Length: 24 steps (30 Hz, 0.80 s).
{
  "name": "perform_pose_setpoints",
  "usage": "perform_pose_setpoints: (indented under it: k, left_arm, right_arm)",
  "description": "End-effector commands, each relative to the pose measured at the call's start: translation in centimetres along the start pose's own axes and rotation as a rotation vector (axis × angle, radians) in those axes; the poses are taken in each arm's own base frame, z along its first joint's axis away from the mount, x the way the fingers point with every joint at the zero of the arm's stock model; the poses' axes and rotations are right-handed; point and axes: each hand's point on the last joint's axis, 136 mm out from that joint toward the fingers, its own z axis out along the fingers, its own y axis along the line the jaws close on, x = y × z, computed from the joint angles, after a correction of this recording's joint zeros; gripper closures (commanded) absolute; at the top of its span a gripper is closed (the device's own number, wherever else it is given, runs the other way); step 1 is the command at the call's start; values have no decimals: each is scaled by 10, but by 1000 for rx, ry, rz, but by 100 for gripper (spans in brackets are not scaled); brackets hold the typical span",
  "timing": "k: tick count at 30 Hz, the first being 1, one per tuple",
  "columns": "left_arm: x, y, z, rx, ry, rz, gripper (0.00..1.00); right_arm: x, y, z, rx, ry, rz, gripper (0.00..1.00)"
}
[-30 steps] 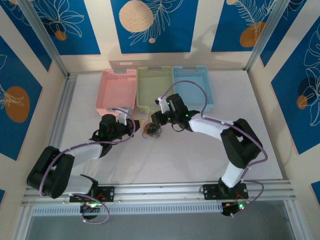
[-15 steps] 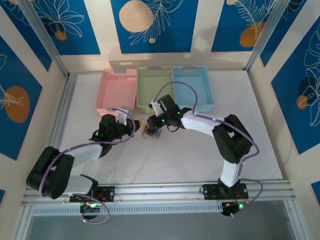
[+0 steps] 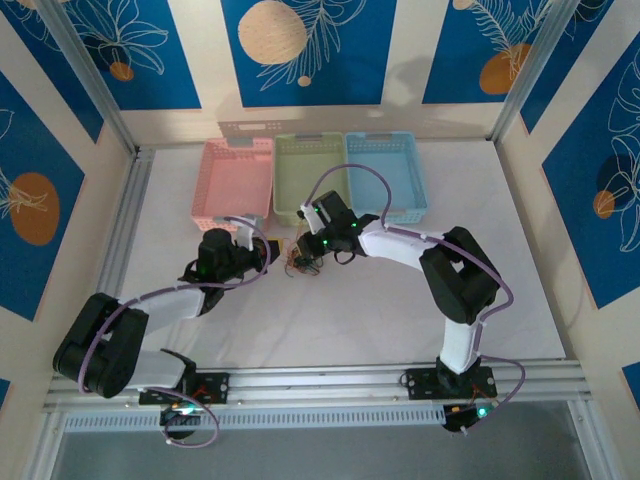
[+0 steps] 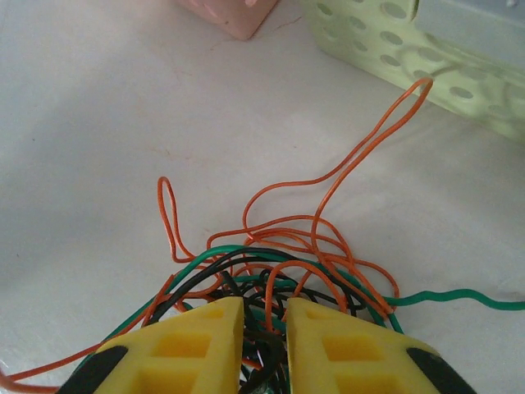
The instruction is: Untangle the cables
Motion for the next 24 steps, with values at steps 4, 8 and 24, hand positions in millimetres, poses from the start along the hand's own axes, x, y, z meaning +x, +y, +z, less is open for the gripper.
perform_pose_setpoints:
  k: [4, 8, 24]
  left_arm:
    - [-3, -4, 0, 1, -14, 28, 100]
    - [-1, 3, 0, -39, -2, 13, 100]
    - [-21, 78, -75, -541, -248, -69, 100]
  right_arm:
    - [-10, 4, -9, 1, -45, -27, 90]
    - [-13, 11, -26, -51, -111, -30, 97]
    - [7, -130, -127, 344, -447, 444, 100]
